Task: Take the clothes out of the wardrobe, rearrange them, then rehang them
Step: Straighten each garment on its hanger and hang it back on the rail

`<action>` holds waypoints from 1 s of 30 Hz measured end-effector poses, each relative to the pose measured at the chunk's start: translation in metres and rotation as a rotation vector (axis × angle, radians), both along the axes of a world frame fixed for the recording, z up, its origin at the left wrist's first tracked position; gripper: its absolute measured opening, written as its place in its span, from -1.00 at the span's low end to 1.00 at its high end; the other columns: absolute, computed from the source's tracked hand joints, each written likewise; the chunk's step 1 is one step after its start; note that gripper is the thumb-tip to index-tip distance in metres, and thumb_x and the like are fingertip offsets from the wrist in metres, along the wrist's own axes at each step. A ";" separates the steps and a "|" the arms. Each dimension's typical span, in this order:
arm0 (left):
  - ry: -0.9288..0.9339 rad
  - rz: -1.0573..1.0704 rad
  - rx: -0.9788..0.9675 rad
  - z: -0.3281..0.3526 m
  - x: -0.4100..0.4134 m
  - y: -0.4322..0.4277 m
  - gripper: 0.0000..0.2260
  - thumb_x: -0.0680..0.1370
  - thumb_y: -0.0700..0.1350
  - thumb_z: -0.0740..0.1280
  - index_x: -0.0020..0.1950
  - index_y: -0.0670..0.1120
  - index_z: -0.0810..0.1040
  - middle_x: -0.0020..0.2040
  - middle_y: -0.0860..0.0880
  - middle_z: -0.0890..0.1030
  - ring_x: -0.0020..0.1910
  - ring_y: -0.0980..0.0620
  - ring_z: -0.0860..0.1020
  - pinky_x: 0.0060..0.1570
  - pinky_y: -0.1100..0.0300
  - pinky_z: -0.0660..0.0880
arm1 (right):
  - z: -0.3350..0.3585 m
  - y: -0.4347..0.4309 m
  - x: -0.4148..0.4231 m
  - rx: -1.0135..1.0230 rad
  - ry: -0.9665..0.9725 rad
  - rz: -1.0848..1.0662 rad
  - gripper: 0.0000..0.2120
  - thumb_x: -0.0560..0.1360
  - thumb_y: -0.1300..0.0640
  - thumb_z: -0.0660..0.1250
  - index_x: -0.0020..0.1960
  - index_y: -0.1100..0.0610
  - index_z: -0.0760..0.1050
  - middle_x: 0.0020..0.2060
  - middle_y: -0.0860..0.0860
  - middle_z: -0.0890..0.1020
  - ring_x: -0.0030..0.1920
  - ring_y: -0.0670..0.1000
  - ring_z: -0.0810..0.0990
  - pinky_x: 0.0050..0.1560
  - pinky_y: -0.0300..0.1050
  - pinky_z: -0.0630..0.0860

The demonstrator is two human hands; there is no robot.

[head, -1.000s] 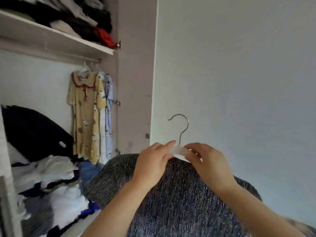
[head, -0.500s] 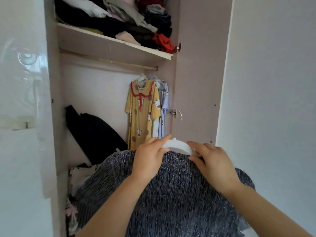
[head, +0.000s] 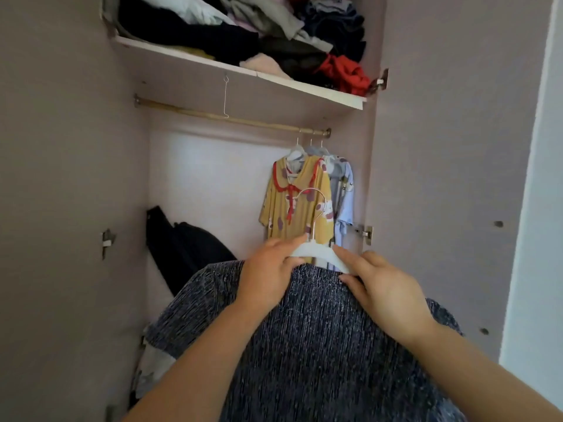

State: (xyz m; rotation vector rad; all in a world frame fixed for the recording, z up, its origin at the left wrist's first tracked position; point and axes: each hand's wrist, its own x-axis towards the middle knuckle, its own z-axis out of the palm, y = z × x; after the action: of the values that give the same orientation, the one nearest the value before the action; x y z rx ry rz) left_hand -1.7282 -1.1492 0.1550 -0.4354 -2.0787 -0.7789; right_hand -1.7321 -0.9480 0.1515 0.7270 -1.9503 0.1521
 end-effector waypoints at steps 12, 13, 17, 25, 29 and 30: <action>-0.041 0.162 -0.057 0.057 -0.168 -0.042 -0.64 0.57 -0.07 0.27 0.37 0.10 0.42 -0.06 0.04 0.47 -0.06 0.05 0.45 -0.12 0.24 0.34 | 0.049 -0.042 -0.193 0.065 0.139 0.072 -0.51 0.30 0.07 0.53 0.21 0.10 0.56 -0.32 -0.06 0.54 -0.50 -0.07 0.47 -0.67 -0.21 0.36; -0.042 0.162 -0.060 0.060 -0.183 -0.047 -0.64 0.57 -0.07 0.27 0.37 0.09 0.42 -0.04 0.03 0.48 -0.05 0.05 0.45 -0.09 0.22 0.36 | 0.052 -0.047 -0.209 0.065 0.145 0.072 -0.51 0.30 0.07 0.53 0.20 0.10 0.56 -0.32 -0.06 0.54 -0.50 -0.08 0.47 -0.67 -0.21 0.36; -0.031 0.125 -0.037 0.069 -0.246 -0.072 -0.64 0.55 -0.06 0.30 0.35 0.10 0.43 -0.03 0.00 0.52 -0.02 0.01 0.48 -0.04 0.19 0.40 | 0.066 -0.071 -0.266 0.074 0.146 0.068 -0.51 0.29 0.10 0.55 0.20 0.07 0.57 -0.30 -0.06 0.55 -0.45 -0.05 0.54 -0.66 -0.22 0.37; 0.107 0.111 0.008 0.111 -0.371 -0.133 -0.62 0.56 -0.07 0.29 0.39 0.02 0.40 0.20 -0.04 0.55 0.15 0.02 0.48 0.12 0.20 0.40 | 0.122 -0.135 -0.365 0.057 0.078 -0.065 -0.56 0.53 0.01 0.27 0.40 -0.10 0.34 -0.07 -0.08 0.54 -0.23 -0.04 0.57 -0.37 -0.14 0.51; 0.140 0.130 -0.028 0.128 -0.426 -0.158 -0.54 0.56 -0.06 0.29 0.45 0.01 0.31 0.33 0.03 0.44 0.29 0.06 0.38 0.30 0.17 0.32 | 0.159 -0.153 -0.401 0.061 0.021 -0.160 -0.57 0.63 -0.04 0.00 0.49 -0.12 0.10 0.10 -0.07 0.46 0.00 -0.02 0.52 -0.06 -0.11 0.50; 0.128 0.138 -0.044 0.131 -0.439 -0.162 -0.51 0.56 -0.04 0.29 0.47 0.03 0.27 0.37 0.04 0.40 0.34 0.05 0.35 0.34 0.08 0.31 | 0.167 -0.156 -0.411 0.065 0.029 -0.194 -0.58 0.63 -0.03 -0.01 0.49 -0.11 0.11 0.10 -0.07 0.46 0.00 -0.01 0.52 -0.03 -0.09 0.50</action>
State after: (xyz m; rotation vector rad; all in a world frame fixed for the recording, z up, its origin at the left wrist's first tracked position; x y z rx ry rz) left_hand -2.1673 -1.3109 0.2863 -0.3522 -1.9864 -0.6092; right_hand -2.1436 -1.1044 0.3185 0.5752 -1.9927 -0.0404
